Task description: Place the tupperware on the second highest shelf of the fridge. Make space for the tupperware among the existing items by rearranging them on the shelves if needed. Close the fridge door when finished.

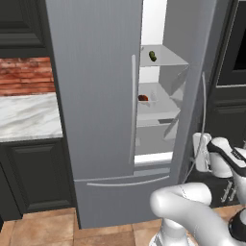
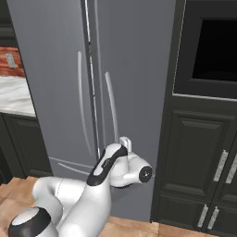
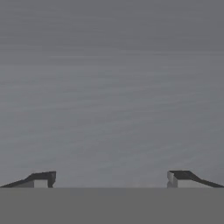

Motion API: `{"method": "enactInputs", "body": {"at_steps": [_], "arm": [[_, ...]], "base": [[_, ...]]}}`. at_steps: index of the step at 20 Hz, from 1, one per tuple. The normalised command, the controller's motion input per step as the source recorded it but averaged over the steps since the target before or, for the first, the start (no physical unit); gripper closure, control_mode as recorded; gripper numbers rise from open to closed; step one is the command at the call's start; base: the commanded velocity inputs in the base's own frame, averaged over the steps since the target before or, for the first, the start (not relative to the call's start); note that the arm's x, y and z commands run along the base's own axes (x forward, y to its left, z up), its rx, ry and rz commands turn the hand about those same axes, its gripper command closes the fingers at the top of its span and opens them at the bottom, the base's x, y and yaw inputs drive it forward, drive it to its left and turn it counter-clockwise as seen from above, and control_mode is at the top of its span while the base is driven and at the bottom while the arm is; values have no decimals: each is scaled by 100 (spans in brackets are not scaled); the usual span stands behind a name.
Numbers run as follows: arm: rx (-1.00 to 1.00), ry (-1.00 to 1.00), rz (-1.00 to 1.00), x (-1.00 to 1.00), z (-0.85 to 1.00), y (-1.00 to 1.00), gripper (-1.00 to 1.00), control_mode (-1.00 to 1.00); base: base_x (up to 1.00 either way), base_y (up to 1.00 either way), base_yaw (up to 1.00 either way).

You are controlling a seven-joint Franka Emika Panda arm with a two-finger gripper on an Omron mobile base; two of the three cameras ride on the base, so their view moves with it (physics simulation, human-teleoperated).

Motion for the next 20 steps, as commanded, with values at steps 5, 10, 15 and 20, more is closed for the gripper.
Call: {"method": "enactInputs", "body": {"at_steps": [5,10,15,20], "arm": [[-2,13,-30,56,96,0,-100,-100],[0,2,-20,30,100,0,-100,-100],[0,0,-13,31,100,0,-100,-100],[0,0,-5,34,100,0,-100,-100]], "base": [[0,0,0],[0,0,0],[0,0,0],[0,0,0]]}}
